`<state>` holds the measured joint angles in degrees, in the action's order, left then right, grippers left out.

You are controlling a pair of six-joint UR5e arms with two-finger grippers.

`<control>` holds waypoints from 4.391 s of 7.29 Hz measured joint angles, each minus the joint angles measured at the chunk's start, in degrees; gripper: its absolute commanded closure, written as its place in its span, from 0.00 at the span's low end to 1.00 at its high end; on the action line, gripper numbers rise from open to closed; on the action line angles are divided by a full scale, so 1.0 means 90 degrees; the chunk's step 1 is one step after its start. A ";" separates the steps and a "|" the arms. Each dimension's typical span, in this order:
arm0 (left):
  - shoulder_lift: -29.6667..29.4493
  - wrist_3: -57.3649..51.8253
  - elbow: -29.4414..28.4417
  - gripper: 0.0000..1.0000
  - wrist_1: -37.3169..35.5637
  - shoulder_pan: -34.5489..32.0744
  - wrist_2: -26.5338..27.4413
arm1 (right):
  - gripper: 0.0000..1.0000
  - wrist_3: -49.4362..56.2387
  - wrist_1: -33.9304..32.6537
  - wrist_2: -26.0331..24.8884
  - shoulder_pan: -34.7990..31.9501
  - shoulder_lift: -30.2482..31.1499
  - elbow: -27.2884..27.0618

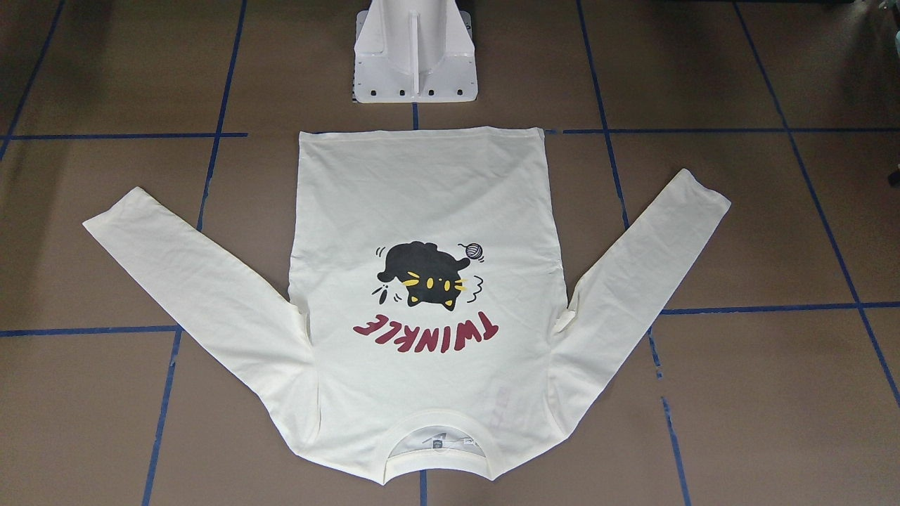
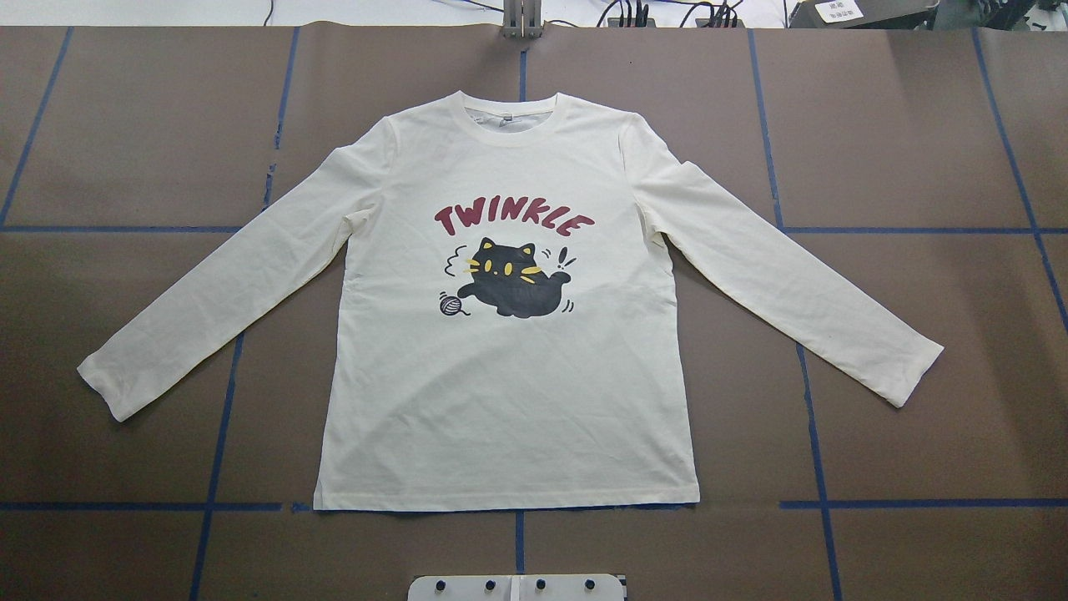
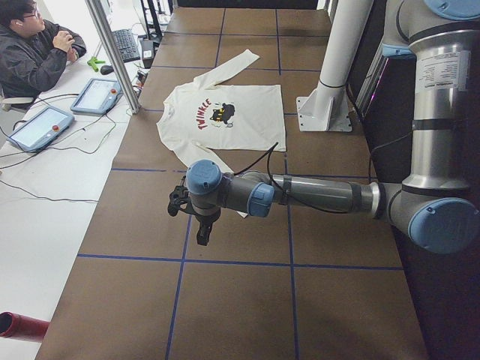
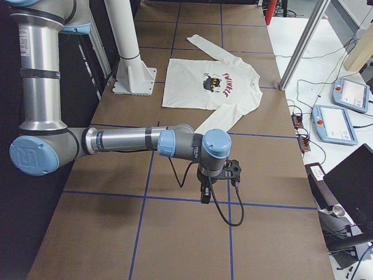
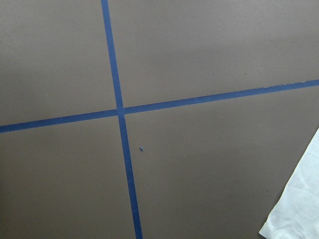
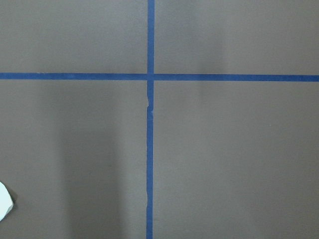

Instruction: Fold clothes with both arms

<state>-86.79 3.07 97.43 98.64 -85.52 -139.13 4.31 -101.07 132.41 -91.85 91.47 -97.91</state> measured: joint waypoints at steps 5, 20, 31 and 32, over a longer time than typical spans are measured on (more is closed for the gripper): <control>-0.0316 0.0029 0.0427 0.00 0.0231 0.0009 0.0984 | 0.00 -0.0037 0.1680 0.0010 0.0006 -0.0055 -0.0192; -0.0689 0.0069 0.0219 0.00 0.1950 -0.0049 0.1436 | 0.41 -0.7152 0.7681 -0.1747 0.4666 0.1456 0.0227; -0.0701 0.0066 0.0201 0.00 0.1931 -0.0049 0.1436 | 1.00 -0.7162 0.6106 -0.2002 0.4673 0.0976 -0.0877; -0.0711 0.0062 0.0203 0.00 0.1909 -0.0049 0.1436 | 1.00 -0.7168 0.5033 -0.2016 0.4603 0.0380 -0.1259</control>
<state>-93.19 3.64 99.25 115.83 -85.96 -126.21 -60.19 -55.77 114.27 -50.42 94.89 -109.24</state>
